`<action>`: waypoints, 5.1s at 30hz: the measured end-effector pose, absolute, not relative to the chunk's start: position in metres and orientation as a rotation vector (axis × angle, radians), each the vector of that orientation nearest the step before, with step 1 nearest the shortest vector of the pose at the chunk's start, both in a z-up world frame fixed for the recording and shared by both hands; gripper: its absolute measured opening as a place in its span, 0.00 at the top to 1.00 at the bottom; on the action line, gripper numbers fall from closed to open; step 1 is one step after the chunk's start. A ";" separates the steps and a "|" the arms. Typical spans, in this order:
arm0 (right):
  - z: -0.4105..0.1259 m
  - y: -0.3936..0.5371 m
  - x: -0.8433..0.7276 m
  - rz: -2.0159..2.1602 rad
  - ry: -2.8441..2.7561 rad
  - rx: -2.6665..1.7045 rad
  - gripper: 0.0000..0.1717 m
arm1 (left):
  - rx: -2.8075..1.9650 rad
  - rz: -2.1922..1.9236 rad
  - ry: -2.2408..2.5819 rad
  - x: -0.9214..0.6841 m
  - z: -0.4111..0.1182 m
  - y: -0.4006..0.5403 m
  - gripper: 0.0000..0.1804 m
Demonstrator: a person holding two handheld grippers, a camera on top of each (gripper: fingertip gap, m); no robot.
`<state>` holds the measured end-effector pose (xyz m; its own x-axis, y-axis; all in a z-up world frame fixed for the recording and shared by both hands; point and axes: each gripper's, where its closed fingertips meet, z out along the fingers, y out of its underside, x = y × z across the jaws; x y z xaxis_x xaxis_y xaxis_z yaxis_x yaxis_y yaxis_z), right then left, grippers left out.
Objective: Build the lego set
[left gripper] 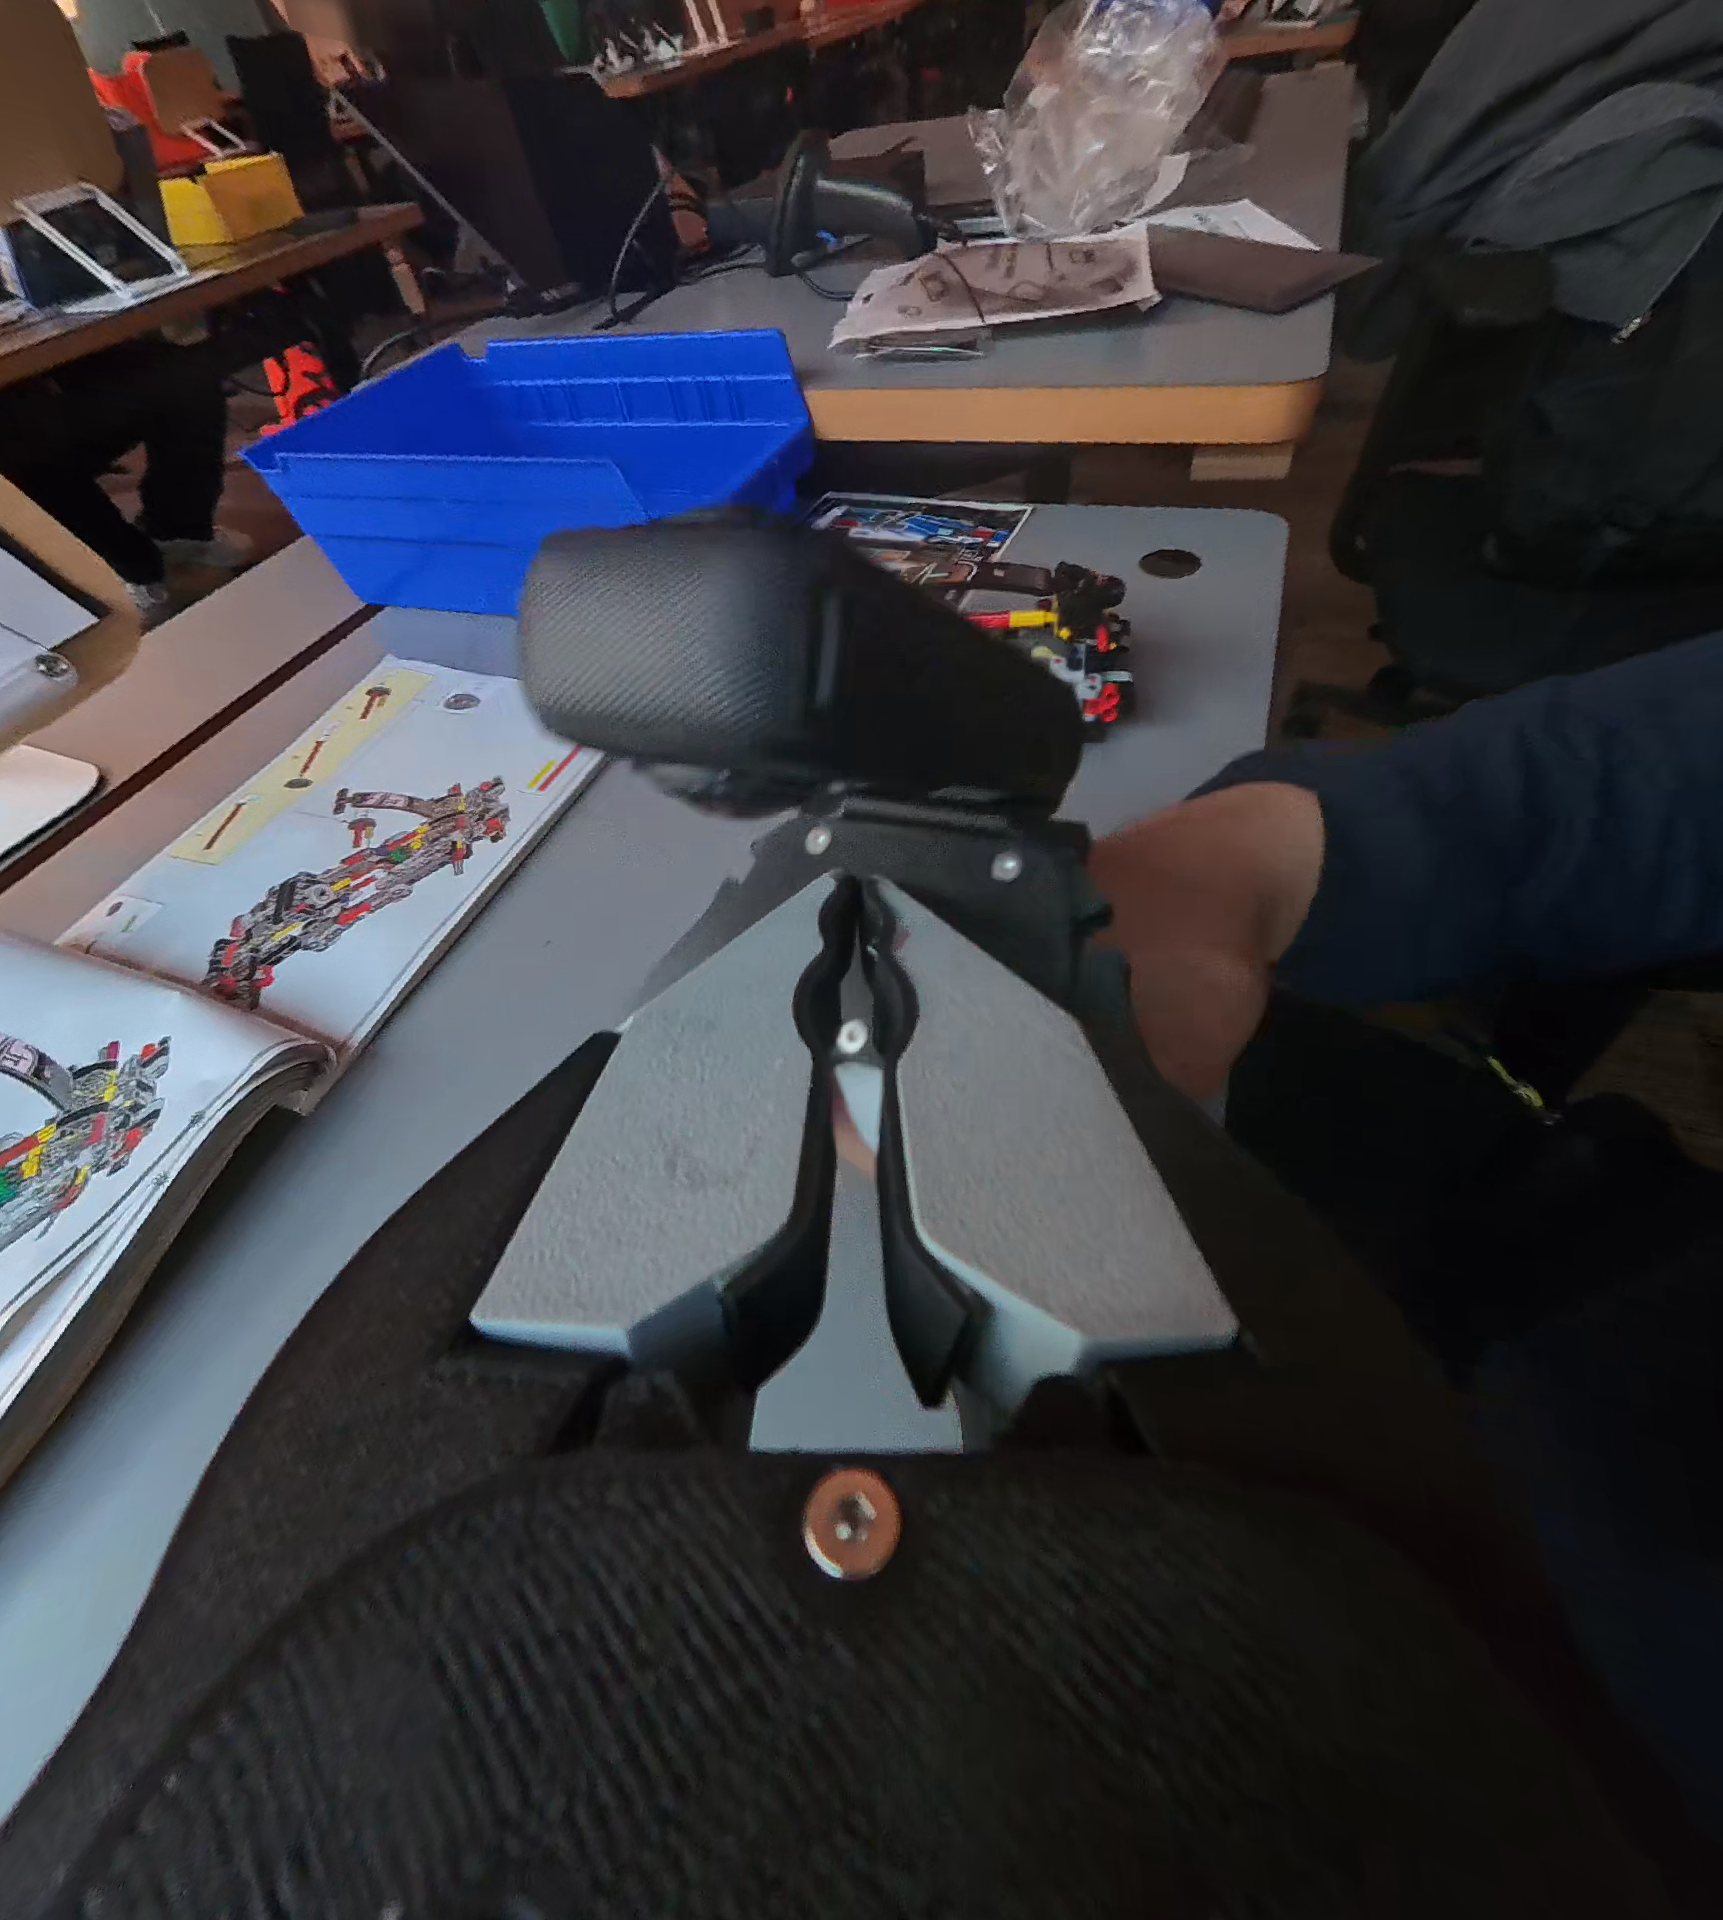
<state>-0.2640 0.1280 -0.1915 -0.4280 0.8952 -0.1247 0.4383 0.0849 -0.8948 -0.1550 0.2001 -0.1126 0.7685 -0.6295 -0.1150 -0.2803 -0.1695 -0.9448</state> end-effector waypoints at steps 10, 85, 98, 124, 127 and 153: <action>-0.117 0.174 -0.213 1.356 -1.692 -1.262 1.00 | -1.769 -0.325 0.673 -0.202 -0.098 0.185 1.00; -0.243 0.333 -0.068 0.286 -1.890 -2.093 0.59 | -2.106 -0.361 0.880 -0.276 -0.234 0.186 0.89; -0.237 0.271 -0.177 0.477 -2.395 -1.706 0.62 | -2.066 -0.200 0.741 -0.311 -0.225 0.164 0.86; -0.238 0.195 -0.157 0.644 -1.699 -1.752 0.83 | -2.088 -0.082 0.717 -0.317 -0.229 0.171 0.99; -0.243 0.198 -0.160 0.569 -1.671 -1.728 0.83 | -2.082 -0.060 0.707 -0.318 -0.228 0.172 1.00; -0.205 0.182 -0.096 0.790 -1.532 -1.691 1.00 | -2.095 -0.116 0.643 -0.323 -0.226 0.174 0.98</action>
